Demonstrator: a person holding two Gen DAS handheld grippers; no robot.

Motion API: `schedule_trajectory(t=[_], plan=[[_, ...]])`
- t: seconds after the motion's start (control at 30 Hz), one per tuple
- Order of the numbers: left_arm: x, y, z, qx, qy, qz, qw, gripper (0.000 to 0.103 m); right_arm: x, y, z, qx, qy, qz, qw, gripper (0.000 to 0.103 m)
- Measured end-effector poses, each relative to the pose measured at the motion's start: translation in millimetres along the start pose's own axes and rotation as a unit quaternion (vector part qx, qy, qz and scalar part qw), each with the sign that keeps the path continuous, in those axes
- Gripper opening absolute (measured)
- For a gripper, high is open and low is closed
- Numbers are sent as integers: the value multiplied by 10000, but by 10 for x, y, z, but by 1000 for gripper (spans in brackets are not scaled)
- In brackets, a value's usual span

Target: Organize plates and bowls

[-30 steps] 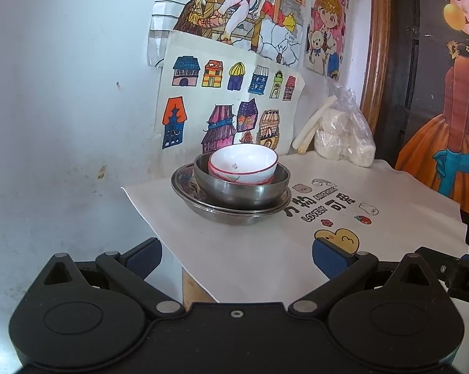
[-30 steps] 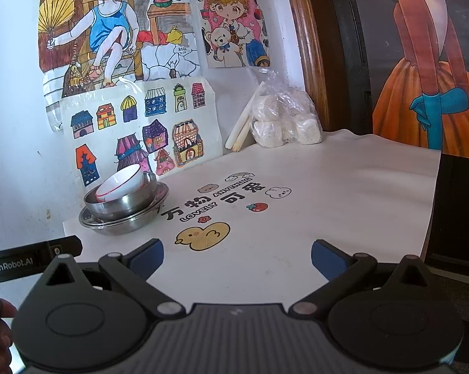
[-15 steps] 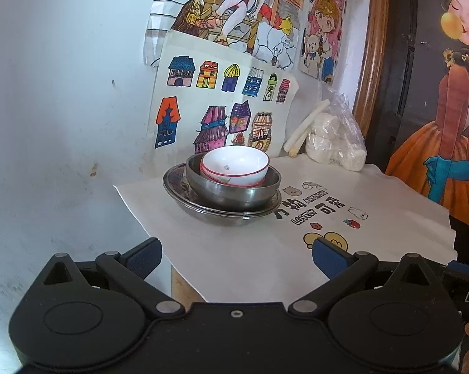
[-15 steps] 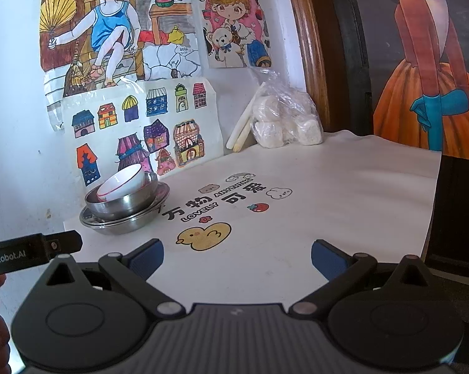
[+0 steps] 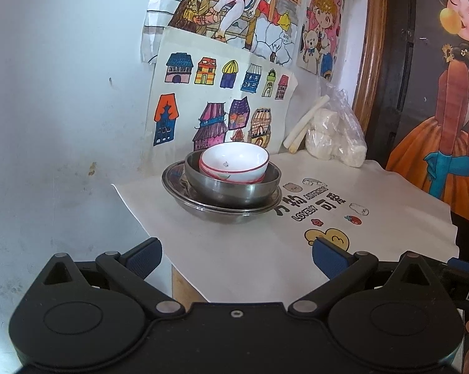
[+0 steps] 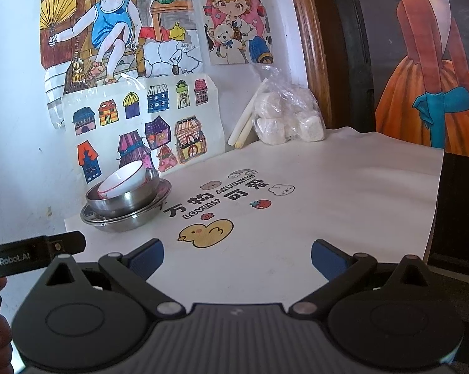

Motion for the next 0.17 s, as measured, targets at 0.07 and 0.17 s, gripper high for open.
schedule_trajectory(t=[0.07, 0.17], plan=[[-7, -4, 2, -3, 0, -2, 10000, 102, -5, -4, 0, 2, 3, 10, 10000, 103], [-27, 5, 5, -6, 18, 14, 10000, 102, -15, -4, 3, 1, 2, 33, 10000, 103]])
Point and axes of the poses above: each gripper's, at about its wrist camera, not at the fingertips, and x roughly against the way its jaws point, z to its left, y to its top, the point moved 8 cm from there along -x, roughly the way its jaws point, and after that the axes turned 15 degrees about -x, right-handed, at the moved point
